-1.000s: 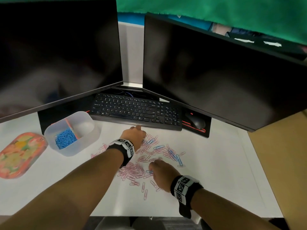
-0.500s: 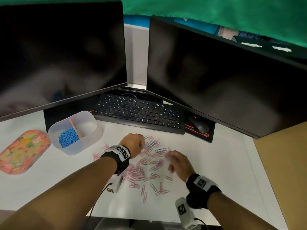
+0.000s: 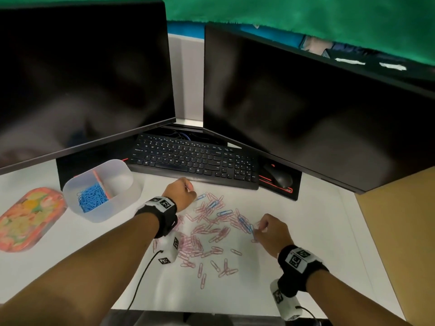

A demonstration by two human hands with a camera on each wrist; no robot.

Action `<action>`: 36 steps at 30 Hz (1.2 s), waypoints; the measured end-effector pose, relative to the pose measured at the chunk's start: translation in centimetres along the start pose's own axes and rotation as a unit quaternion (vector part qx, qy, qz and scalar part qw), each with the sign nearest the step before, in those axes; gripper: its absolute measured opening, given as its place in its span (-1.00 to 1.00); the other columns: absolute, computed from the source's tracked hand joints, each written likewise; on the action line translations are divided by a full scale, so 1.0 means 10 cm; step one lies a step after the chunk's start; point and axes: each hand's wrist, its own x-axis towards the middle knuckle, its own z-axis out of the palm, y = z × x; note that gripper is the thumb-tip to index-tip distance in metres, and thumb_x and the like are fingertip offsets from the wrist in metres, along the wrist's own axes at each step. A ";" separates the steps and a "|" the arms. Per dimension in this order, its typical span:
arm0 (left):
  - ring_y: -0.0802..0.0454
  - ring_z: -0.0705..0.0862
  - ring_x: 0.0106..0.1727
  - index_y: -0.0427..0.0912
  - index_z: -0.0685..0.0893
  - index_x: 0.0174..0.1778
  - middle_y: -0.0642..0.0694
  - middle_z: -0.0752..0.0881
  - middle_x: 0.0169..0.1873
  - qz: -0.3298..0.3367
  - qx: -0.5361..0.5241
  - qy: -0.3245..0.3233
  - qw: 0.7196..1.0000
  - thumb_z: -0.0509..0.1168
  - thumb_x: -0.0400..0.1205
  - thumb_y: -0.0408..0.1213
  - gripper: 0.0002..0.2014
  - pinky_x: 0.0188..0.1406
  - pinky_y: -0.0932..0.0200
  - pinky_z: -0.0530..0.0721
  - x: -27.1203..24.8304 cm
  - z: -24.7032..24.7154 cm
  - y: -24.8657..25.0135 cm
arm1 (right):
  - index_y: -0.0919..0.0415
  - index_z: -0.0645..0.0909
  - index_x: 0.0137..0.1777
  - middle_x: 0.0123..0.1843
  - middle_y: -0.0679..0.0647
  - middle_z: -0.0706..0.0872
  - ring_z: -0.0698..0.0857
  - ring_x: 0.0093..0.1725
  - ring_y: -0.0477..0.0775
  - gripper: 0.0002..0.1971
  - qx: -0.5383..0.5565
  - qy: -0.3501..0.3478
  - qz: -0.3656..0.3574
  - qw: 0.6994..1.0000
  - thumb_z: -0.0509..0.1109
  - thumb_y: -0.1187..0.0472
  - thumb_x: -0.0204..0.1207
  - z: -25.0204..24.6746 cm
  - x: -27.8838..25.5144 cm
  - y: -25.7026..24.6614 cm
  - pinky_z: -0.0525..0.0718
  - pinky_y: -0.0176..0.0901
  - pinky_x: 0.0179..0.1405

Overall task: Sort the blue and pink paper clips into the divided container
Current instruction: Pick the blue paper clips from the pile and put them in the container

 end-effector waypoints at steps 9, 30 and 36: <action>-0.20 0.69 0.09 -0.20 0.57 0.23 -0.17 0.58 0.15 0.065 0.342 -0.058 0.936 0.21 0.63 -0.34 -0.74 0.05 -0.02 0.70 0.05 0.20 0.10 | 0.15 0.40 -0.22 -0.11 0.13 0.69 0.71 -0.14 0.09 -0.83 -0.120 0.001 -0.026 0.992 0.35 0.29 0.51 0.10 0.02 -0.11 0.43 -0.40 -0.54; 0.12 0.69 -0.25 -0.12 0.73 -0.34 0.01 0.78 -0.31 0.010 0.038 -0.083 0.996 0.59 0.38 -0.22 -0.84 -0.33 0.33 0.55 -0.20 -0.06 -0.11 | 0.32 0.64 -0.05 -0.30 0.20 0.61 0.51 -0.37 0.06 -0.83 0.342 -0.115 0.145 0.921 0.21 0.35 0.63 0.05 0.10 -0.15 0.47 -0.18 -0.40; 0.09 0.73 -0.18 -0.07 0.74 -0.37 0.05 0.77 -0.34 0.001 0.037 -0.104 0.994 0.47 0.41 -0.43 -0.85 -0.29 0.33 0.59 -0.23 -0.11 -0.14 | 0.33 0.58 -0.12 -0.27 0.25 0.63 0.61 -0.34 0.20 -0.86 0.453 -0.125 0.187 0.863 0.22 0.33 0.59 0.04 0.11 -0.22 0.49 -0.06 -0.42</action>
